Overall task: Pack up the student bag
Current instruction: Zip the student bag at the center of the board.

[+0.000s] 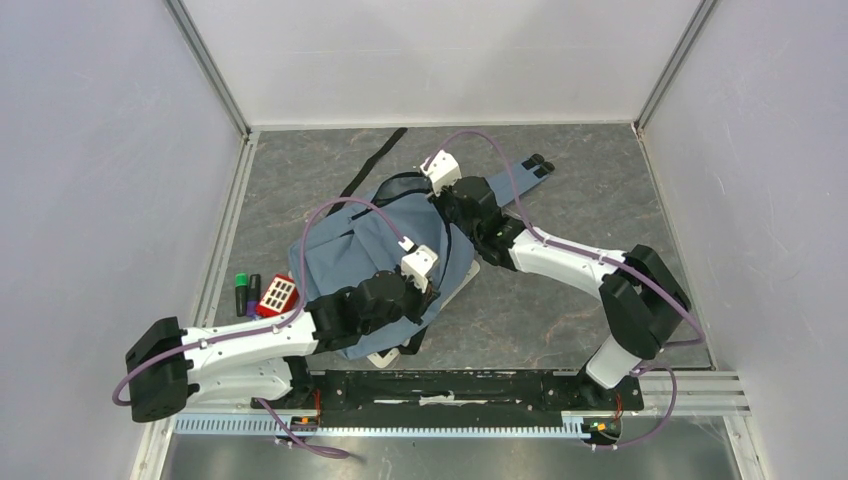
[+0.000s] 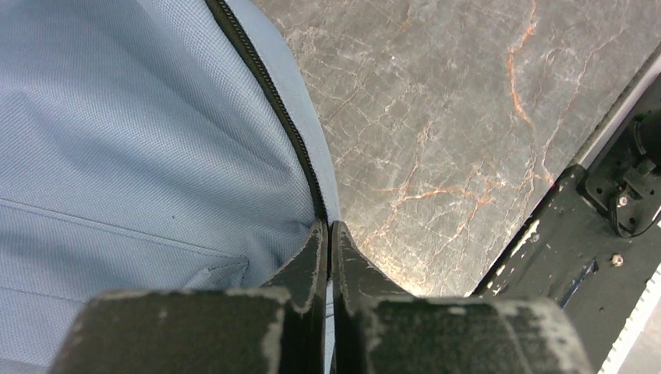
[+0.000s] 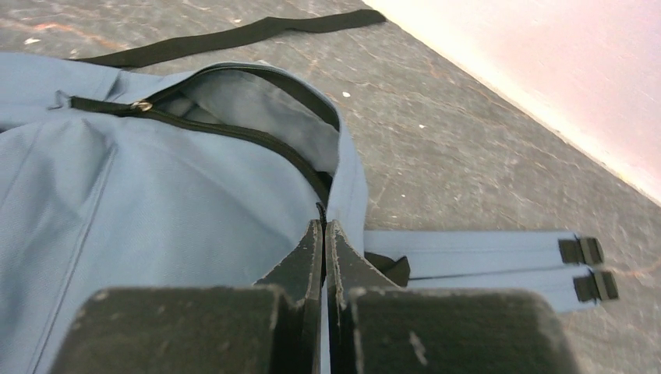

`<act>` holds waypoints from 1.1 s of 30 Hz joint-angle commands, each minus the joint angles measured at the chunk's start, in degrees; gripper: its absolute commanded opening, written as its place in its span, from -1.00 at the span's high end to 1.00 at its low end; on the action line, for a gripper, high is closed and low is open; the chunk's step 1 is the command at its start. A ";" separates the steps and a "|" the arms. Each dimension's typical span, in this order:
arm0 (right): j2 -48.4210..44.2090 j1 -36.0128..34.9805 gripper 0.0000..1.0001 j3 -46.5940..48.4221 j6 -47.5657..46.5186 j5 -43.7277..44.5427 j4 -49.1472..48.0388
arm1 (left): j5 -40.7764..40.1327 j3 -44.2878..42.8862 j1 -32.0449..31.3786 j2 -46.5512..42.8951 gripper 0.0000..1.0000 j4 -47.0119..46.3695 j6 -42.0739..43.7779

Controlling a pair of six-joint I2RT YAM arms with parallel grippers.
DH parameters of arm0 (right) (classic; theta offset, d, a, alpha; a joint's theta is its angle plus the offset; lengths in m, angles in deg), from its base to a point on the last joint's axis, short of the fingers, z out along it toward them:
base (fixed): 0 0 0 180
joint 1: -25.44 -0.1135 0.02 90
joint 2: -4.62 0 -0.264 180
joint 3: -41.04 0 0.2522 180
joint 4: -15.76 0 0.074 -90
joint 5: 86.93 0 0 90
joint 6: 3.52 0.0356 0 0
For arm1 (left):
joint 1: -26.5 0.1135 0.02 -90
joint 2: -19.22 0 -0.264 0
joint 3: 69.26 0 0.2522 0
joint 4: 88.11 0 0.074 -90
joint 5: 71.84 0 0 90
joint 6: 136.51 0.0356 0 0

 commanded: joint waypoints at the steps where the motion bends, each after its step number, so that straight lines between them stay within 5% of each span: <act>1: -1.16 1.19 1.00 4.32 -3.13 -7.46 -3.74 | 5.20 -1.68 -1.09 -1.49 0.66 8.01 -1.89; 3: -2.75 1.23 1.00 3.04 -2.23 -10.17 -3.66 | -0.53 -4.40 -1.11 -2.22 -0.49 9.88 -4.18; 4: -3.77 1.23 1.00 2.21 -1.65 -11.26 -3.66 | -3.52 -5.81 -1.00 -2.19 -0.81 11.22 -5.68; 6: -5.71 1.25 1.00 0.70 -0.73 -12.66 -3.62 | -9.87 -8.89 -0.59 -1.34 -0.99 14.46 -9.05; 10: -9.10 1.21 1.00 -1.77 0.48 -14.27 -3.23 | -10.95 -14.34 3.18 1.61 -0.99 14.30 -15.32; 16: -13.14 1.19 1.00 -3.68 0.80 -13.89 -2.04 | -1.75 -15.05 12.34 7.98 -0.99 4.86 -25.25; 27: -15.72 1.21 1.00 -4.59 -0.66 -13.97 0.70 | -0.26 -21.74 13.29 18.28 -0.97 -0.56 -21.74; 33: -16.01 1.22 1.00 -3.83 -0.88 -14.02 1.56 | 0.58 -23.45 13.21 19.34 0.21 1.11 -17.65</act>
